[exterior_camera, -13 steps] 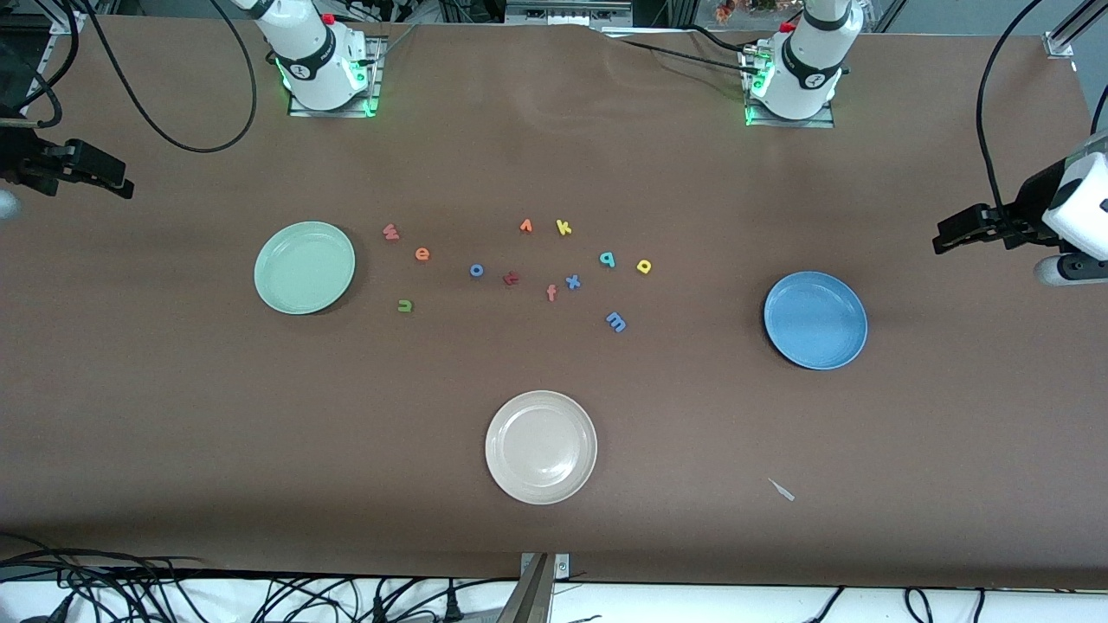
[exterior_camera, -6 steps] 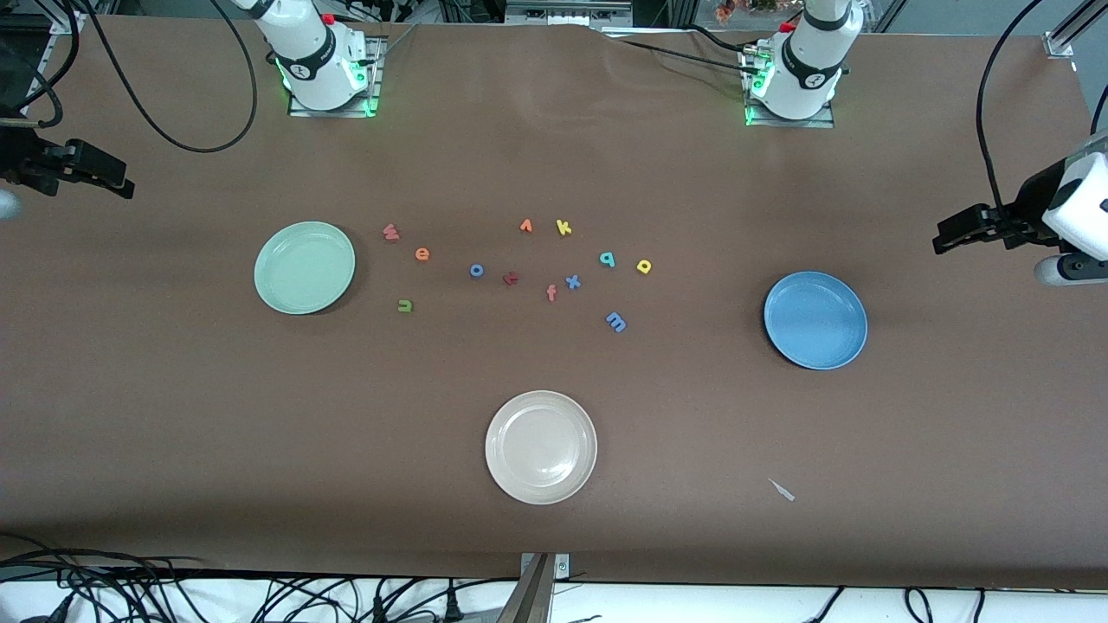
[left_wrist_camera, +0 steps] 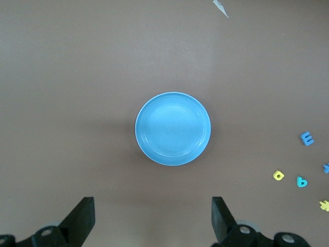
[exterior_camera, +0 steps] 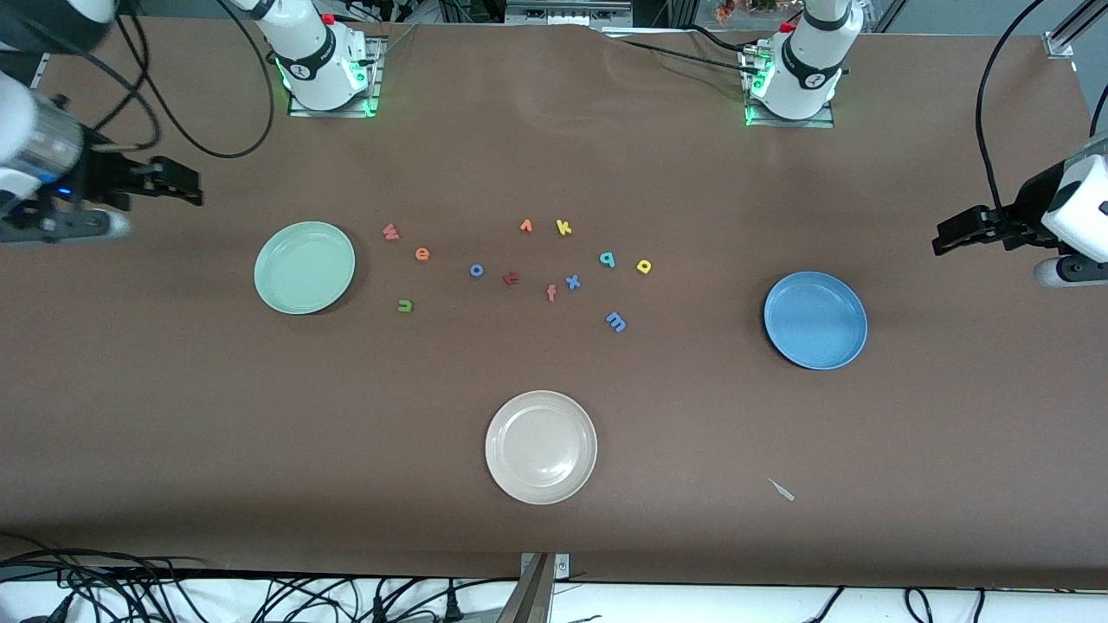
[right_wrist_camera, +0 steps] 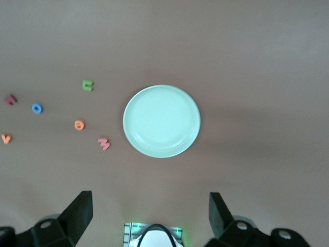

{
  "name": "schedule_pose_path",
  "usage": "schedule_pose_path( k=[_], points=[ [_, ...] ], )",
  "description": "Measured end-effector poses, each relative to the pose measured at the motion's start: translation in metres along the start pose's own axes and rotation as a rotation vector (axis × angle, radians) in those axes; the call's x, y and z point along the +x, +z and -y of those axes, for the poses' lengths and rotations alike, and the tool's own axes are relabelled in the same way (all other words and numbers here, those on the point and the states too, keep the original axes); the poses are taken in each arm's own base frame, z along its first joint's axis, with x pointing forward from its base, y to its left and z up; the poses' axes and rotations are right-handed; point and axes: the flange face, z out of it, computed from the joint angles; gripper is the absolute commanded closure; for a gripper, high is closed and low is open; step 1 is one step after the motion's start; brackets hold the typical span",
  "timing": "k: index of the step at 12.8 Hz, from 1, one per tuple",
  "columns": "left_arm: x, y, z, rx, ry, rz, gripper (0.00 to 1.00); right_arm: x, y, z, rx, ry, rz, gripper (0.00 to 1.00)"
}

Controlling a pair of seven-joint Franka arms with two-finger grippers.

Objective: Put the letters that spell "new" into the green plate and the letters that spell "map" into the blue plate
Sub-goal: 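Move the right gripper toward the orange e while the left gripper reaches E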

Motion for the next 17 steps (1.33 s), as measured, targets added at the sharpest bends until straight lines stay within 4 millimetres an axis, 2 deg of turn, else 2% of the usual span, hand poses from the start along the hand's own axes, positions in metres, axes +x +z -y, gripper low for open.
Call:
schedule_pose_path(
  k=[3, 5, 7, 9, 11, 12, 15, 17],
  points=[
    [0.002, 0.005, -0.008, 0.001, 0.013, 0.009, 0.0, 0.015, 0.051, 0.026, 0.03, -0.038, 0.06, 0.0],
    [0.008, 0.018, -0.009, 0.002, 0.016, 0.032, 0.0, 0.023, 0.079, 0.048, 0.025, -0.073, 0.048, 0.0],
    [0.019, 0.042, -0.013, 0.004, 0.021, 0.072, 0.0, 0.029, 0.106, 0.067, 0.017, -0.084, 0.021, 0.0],
    [0.03, 0.076, -0.036, 0.011, 0.058, 0.127, 0.0, 0.03, 0.132, 0.086, 0.013, -0.047, 0.001, 0.0],
    [0.039, 0.118, -0.082, 0.028, 0.091, 0.178, 0.0, 0.029, 0.155, 0.108, 0.012, -0.007, -0.033, 0.0],
    [0.042, 0.138, -0.115, 0.042, 0.059, 0.173, 0.0, 0.027, 0.169, 0.118, 0.014, 0.011, -0.057, 0.0],
    [0.035, 0.184, -0.219, -0.002, -0.137, 0.136, 0.0, 0.018, 0.218, 0.155, 0.026, 0.091, -0.115, 0.01],
    [0.033, 0.216, -0.268, -0.057, -0.268, 0.086, 0.0, 0.013, 0.245, 0.185, 0.01, 0.135, -0.114, 0.01]
  ],
)
